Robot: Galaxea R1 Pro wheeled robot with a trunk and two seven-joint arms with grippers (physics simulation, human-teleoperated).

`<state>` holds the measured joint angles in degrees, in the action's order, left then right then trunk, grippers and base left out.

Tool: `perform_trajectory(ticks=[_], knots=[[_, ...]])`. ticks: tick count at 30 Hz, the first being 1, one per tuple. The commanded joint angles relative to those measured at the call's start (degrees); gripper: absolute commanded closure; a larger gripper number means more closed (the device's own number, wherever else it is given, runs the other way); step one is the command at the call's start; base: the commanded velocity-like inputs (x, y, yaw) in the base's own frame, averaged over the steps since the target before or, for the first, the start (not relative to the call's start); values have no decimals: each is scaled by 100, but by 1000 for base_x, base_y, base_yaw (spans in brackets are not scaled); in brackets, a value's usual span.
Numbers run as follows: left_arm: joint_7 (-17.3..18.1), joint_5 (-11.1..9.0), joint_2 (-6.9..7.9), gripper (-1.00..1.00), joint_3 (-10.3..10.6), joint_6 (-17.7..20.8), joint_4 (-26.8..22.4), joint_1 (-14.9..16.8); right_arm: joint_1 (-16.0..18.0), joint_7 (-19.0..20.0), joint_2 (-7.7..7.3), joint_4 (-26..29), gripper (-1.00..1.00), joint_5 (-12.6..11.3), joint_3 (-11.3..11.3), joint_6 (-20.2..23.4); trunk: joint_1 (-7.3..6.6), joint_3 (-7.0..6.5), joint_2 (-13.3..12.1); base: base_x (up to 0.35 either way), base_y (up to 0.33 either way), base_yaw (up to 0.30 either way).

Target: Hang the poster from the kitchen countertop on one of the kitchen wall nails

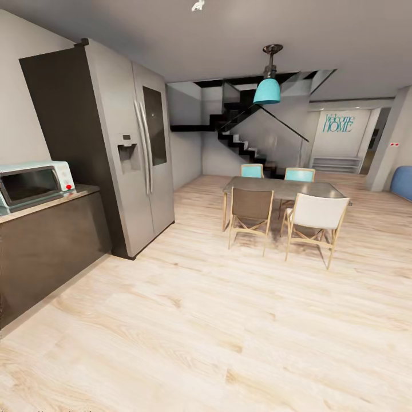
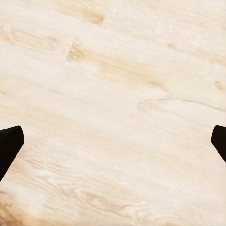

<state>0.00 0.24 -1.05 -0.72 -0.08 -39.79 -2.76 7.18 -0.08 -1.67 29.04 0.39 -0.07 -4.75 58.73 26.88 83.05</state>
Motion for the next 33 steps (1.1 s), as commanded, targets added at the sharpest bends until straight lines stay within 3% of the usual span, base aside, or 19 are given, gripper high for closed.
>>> perform_trajectory(ticks=[1, 9, 26, 33], knots=[[0, 3, -4, -100, -7, -1, 3, -1, 2, -1, -1, -3, -100, 2, -1, -17, 0, 5, 3, 0, 0, 121], [1, 2, -9, -100, -7, -1, 50, 1, 6, -1, 0, -65, -100, -1, -1, -17, 0, 5, 3, 0, 0, 212], [10, -1, -11, -100, -2, -1, 51, 0, 4, -5, 0, -101, -100, 6, -1, -17, 0, 5, 3, -5, -11, 20], [24, -4, -11, -100, 1, -1, 54, 1, 7, -17, 7, -101, -100, 5, -1, -24, 0, 5, 3, -37, -84, 211]])
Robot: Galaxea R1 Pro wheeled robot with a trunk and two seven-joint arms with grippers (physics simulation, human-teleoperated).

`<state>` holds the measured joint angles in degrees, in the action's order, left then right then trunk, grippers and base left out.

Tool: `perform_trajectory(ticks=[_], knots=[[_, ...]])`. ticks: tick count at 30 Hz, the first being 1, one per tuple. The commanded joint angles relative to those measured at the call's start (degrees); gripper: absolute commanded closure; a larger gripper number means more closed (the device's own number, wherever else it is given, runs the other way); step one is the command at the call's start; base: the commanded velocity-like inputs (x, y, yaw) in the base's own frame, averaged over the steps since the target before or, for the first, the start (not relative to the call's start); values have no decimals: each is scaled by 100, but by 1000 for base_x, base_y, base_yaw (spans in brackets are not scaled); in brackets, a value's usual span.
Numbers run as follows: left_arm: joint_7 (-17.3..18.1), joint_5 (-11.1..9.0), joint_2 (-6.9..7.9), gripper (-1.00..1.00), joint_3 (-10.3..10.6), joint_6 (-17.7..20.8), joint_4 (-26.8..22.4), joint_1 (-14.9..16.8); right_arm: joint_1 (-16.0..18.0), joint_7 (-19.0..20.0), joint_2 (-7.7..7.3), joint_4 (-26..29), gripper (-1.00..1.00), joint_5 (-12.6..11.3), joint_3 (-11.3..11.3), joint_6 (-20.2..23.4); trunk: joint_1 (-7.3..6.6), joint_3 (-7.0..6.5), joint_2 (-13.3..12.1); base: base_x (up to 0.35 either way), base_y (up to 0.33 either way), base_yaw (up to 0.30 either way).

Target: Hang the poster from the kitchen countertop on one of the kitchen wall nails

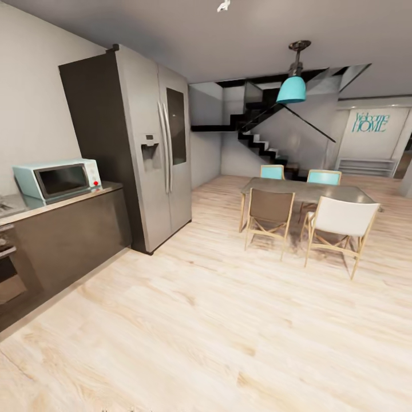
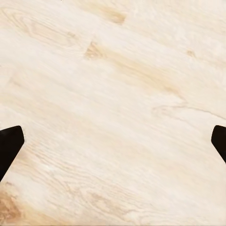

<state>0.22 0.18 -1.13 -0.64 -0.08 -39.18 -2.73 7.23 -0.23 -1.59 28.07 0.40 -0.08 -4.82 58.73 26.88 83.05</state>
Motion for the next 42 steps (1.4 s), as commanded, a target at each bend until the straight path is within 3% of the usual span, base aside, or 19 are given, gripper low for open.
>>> perform_trajectory(ticks=[1, 25, 30, 42], knots=[[3, 1, -2, -100, -7, -1, -6, -3, 1, -3, -1, -3, -100, 4, -1, -18, 0, 5, 2, -9, -20, 271], [5, -1, -6, -100, -7, -1, -2, -2, 1, -2, 27, -24, -100, 13, -10, -18, 0, 5, 2, -1, -2, 286], [-1, -1, -7, -100, -7, -1, -2, -4, 5, 12, 4, -303, -100, 16, -22, -15, 0, 5, 2, 0, 0, 88], [-4, -1, -9, -100, -7, -1, -2, -1, 5, 0, 29, -379, -100, 5, -11, -104, 0, 5, 2, 0, -110, 120]])
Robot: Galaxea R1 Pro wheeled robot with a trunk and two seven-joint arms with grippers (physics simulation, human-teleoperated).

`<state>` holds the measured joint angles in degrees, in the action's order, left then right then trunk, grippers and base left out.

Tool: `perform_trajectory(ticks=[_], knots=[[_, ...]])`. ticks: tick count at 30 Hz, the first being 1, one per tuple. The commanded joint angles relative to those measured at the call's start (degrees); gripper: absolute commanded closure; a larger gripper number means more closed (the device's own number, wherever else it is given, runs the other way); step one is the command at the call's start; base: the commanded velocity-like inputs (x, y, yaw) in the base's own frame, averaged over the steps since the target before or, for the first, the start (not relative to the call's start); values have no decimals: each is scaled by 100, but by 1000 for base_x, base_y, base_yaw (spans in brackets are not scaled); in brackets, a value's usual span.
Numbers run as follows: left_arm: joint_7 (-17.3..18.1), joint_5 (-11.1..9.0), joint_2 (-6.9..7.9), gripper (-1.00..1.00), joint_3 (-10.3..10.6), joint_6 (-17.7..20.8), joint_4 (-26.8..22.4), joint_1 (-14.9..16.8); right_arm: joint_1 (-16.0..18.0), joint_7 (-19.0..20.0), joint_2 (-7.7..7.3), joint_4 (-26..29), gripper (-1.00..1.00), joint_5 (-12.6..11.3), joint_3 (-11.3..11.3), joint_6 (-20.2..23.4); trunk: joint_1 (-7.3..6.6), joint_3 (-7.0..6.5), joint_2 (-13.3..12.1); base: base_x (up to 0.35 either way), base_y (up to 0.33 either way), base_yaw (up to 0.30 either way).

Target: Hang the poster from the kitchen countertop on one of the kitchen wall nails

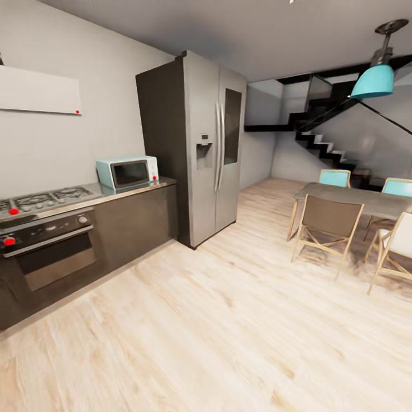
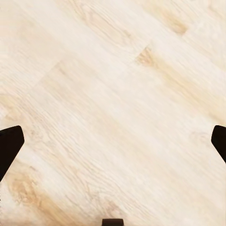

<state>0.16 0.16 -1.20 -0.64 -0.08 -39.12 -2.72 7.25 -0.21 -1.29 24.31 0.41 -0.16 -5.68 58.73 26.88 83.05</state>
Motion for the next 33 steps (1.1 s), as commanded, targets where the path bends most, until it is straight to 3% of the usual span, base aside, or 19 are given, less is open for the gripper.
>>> perform_trajectory(ticks=[1, 33], knots=[[2, 2, 3, -100, -7, -1, -8, -5, 4, -5, 11, -5, -100, 8, -1, -20, 0, 5, 3, 0, -15, 287], [-16, -6, -1, -100, -14, -1, 119, -2, 4, -6, 23, -5, -100, 12, -10, -21, 0, 5, 3, 0, -1, 294]])
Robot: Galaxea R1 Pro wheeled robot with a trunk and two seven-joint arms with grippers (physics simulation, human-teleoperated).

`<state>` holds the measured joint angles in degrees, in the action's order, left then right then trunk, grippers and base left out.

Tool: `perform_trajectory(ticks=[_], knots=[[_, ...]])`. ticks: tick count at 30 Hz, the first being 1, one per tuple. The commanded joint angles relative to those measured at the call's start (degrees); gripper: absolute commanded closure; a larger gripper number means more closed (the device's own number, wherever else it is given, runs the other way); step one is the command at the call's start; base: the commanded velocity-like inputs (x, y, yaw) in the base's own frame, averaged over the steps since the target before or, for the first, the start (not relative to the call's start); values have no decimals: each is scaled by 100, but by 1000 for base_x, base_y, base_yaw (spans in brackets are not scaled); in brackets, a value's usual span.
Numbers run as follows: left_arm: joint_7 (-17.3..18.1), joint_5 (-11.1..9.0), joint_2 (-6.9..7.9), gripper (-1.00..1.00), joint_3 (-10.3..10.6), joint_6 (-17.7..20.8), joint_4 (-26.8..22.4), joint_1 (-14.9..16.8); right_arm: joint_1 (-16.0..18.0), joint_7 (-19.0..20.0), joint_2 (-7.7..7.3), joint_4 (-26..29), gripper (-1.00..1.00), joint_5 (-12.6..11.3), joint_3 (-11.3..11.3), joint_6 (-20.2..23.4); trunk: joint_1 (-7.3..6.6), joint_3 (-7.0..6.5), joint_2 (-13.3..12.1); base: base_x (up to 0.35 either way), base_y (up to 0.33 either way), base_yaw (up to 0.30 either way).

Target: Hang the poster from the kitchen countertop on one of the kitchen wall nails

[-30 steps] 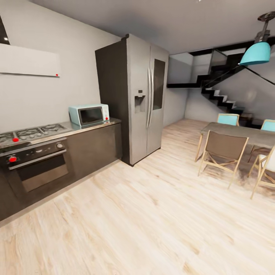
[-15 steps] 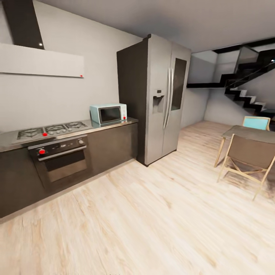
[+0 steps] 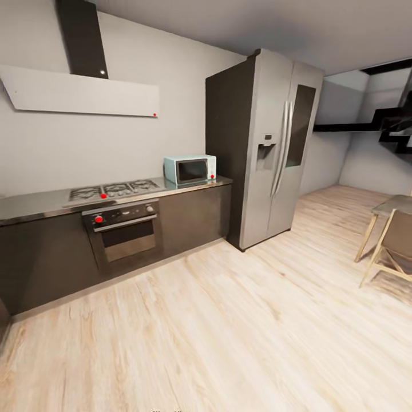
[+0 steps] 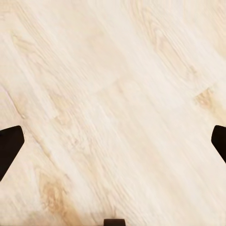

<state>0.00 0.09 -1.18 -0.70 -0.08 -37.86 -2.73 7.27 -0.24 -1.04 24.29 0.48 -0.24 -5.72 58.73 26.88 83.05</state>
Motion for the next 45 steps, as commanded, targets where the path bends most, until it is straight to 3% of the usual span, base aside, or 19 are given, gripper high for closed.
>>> perform_trajectory(ticks=[1, 23, 39, 45], knots=[[0, 1, -4, -100, -8, -1, -2, -1, 3, -2, -1, -3, -100, 5, -3, -17, 0, 5, 2, 0, 0, 294], [0, 0, -5, -100, -9, -1, 6, -5, 3, -1, -3, -3, -100, 5, -3, -16, 0, 5, 2, 0, 0, 286], [0, 0, -5, -100, -9, 1, 6, -2, 3, 12, -44, -15, -100, 4, -9, -17, 0, 5, 2, 0, -219, 38], [0, 0, -5, -100, -9, -1, 6, -2, 3, -1, -11, -12, -100, 4, -11, -17, 0, 5, 2, 0, -30, 235]])
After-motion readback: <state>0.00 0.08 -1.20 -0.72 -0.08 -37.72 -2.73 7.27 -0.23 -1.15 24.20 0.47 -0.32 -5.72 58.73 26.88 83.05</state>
